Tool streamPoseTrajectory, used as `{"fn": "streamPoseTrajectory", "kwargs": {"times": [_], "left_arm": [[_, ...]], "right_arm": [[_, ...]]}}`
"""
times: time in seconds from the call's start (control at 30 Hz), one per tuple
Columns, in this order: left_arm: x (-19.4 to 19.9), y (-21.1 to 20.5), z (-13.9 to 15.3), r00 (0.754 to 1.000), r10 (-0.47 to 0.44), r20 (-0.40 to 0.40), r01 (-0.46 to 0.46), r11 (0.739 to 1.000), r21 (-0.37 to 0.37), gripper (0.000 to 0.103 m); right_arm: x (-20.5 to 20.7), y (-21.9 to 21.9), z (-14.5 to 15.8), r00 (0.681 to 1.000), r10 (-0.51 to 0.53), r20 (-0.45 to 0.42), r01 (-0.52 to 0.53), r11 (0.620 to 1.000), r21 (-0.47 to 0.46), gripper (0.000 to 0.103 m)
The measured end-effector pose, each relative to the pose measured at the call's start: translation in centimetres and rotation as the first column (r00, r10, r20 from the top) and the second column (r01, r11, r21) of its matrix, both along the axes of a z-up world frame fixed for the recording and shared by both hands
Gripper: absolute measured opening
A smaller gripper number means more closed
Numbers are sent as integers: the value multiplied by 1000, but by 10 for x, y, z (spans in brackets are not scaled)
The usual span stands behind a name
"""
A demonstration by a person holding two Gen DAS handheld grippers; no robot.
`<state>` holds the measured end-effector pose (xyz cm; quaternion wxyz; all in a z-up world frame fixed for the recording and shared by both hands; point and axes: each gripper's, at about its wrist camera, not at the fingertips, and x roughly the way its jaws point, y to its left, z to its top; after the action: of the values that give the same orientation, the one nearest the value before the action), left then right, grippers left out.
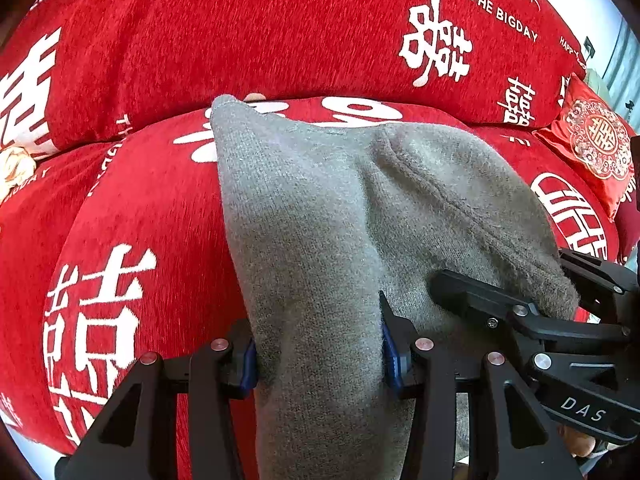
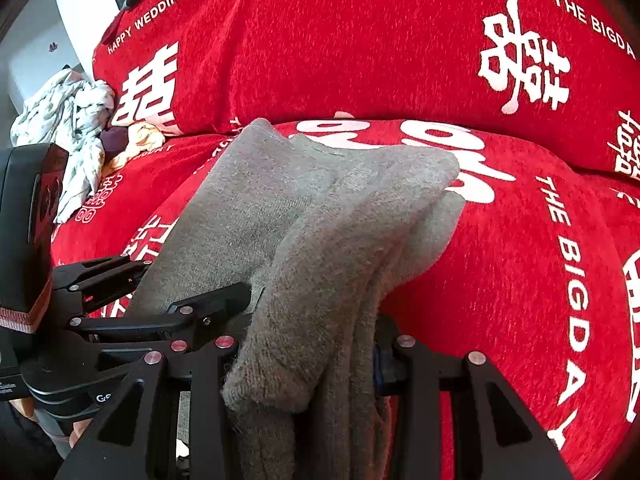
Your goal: Fold small clothes
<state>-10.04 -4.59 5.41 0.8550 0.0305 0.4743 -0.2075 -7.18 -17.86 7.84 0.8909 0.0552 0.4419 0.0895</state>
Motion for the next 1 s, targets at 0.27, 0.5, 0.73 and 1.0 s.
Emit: {"fn": "streamPoseTrajectory", "kwargs": {"times": [0.27, 0.5, 0.73, 1.0], "left_arm": [[-6, 4, -3, 1000, -2, 9, 2, 1000, 0, 49], [-10, 5, -3, 1000, -3, 28, 4, 1000, -1, 49], [-11, 9, -8, 1000, -3, 23, 3, 1000, -16, 49], [-9, 19, -19, 1000, -11, 1, 11, 997, -71, 52]], "right_arm": [[-5, 3, -1, 1000, 3, 3, -3, 1000, 9, 42], [-6, 5, -1, 1000, 8, 18, -8, 1000, -5, 42], [-8, 4, -5, 1000, 10, 20, -10, 1000, -2, 42], [-6, -10, -19, 1000, 4, -7, -4, 999, 53, 43]]}}
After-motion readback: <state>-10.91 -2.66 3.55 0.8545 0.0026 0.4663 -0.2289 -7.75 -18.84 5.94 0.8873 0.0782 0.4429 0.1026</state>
